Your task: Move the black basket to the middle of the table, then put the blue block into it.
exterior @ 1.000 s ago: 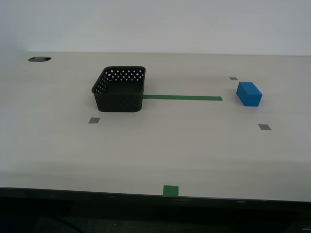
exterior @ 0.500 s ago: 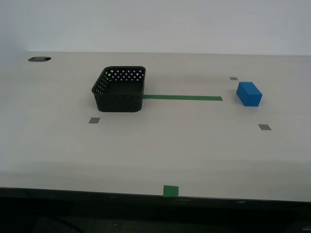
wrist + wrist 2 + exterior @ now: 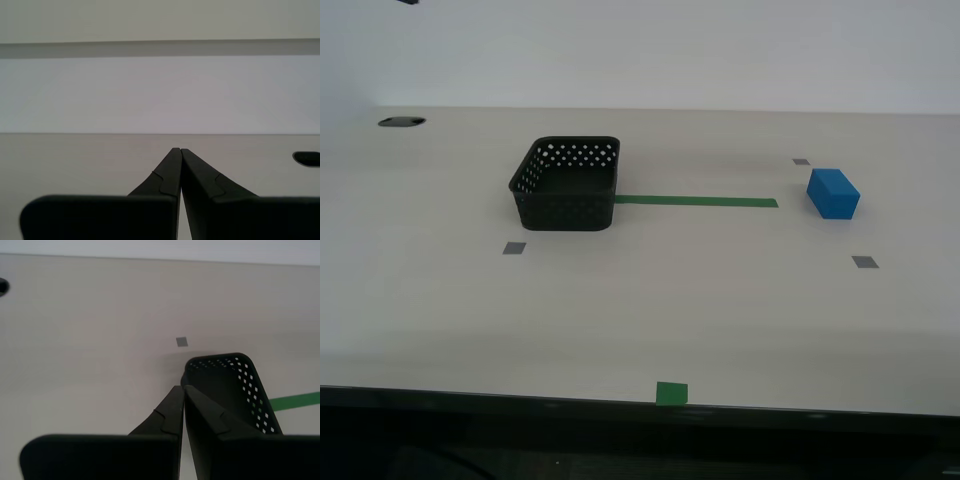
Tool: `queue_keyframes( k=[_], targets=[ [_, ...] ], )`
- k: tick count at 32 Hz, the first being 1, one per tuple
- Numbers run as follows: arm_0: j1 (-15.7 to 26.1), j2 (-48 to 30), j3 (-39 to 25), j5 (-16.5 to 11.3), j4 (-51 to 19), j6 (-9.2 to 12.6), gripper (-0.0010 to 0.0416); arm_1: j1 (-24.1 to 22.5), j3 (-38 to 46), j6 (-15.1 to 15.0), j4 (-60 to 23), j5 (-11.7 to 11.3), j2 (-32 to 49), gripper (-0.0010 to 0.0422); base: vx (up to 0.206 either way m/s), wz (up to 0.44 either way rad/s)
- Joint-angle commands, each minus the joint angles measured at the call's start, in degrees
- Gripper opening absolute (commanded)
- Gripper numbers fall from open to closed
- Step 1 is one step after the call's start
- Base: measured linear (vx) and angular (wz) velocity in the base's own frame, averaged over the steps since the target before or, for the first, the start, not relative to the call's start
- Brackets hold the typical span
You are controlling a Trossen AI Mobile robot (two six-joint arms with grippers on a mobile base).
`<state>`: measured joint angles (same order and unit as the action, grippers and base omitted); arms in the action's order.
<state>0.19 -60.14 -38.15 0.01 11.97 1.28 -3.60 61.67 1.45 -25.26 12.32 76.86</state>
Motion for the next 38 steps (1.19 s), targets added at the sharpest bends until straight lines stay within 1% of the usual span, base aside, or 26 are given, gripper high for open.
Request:
queue_keyframes(
  k=[1,3,6,7,8,9,11,13,14,16,19,25,28,32,38],
  targets=[
    [0.09,-0.37,-5.97,0.00,-10.14,-0.04,0.0000,-2.51,2.64,-0.15,-2.05,0.15,4.48,0.0000,0.000,0.000],
    [0.09,-1.33,-10.54,0.00,-18.16,-0.04,0.0000,-3.93,4.28,-0.13,-3.52,0.13,7.28,0.0000,0.000,0.000],
    [0.15,-3.23,-15.37,-0.02,-25.03,-0.26,0.0000,-5.51,6.32,-0.15,-5.62,0.13,10.62,0.0000,0.000,0.000],
    [0.15,-4.74,-17.97,-0.02,-28.50,-0.24,0.0000,-6.32,7.61,-0.15,-7.30,0.11,12.61,0.0000,0.000,0.000],
    [0.17,-5.49,-18.97,-0.02,-29.99,-0.24,0.0000,-6.64,8.15,-0.13,-8.04,0.11,13.51,0.0000,0.000,0.000],
    [0.17,-6.73,-20.87,-0.02,-33.09,-0.22,0.0000,-7.13,9.07,-0.13,-9.40,-0.04,14.88,0.0000,0.000,0.000],
    [0.20,-9.22,-23.10,-0.02,-36.85,-0.22,0.0000,-7.89,10.45,-0.15,-10.97,-0.09,17.44,0.0000,0.000,0.000],
    [0.24,-10.60,-23.89,-0.02,-38.58,-0.22,0.0000,-8.41,11.26,-0.15,-11.91,-0.59,18.95,0.0000,0.000,0.000],
    [0.24,-12.26,-24.26,-0.02,-39.63,-0.22,0.0000,-8.96,12.37,-0.20,-12.87,-1.88,21.07,0.0000,0.000,0.000],
    [0.24,-13.81,-23.96,-0.02,-40.24,-0.20,0.0000,-9.49,13.40,-0.20,-13.51,-2.32,23.34,0.0000,0.000,0.000],
    [0.24,-15.96,-23.30,-0.02,-40.68,-0.20,0.0000,-10.21,14.97,-0.81,-14.95,-2.32,26.47,0.0000,0.000,0.000],
    [0.24,-18.62,-21.84,-0.02,-40.76,-0.26,0.0000,-11.69,18.86,-0.83,-16.00,-2.60,32.65,0.0000,0.000,0.000],
    [0.26,-19.15,-21.79,-0.02,-40.74,-0.28,0.0000,-11.78,19.96,-0.76,-16.09,-3.82,33.59,0.0000,0.000,0.000],
    [0.24,-19.23,-21.77,-0.02,-40.72,-0.52,0.0000,-11.78,19.96,-0.59,-16.04,-4.44,33.59,0.0000,0.000,0.000],
    [0.26,-19.23,-21.77,-0.02,-40.81,-0.90,0.0000,-11.80,19.82,0.28,-16.11,-4.44,33.59,0.0005,0.000,0.000]
  ],
)
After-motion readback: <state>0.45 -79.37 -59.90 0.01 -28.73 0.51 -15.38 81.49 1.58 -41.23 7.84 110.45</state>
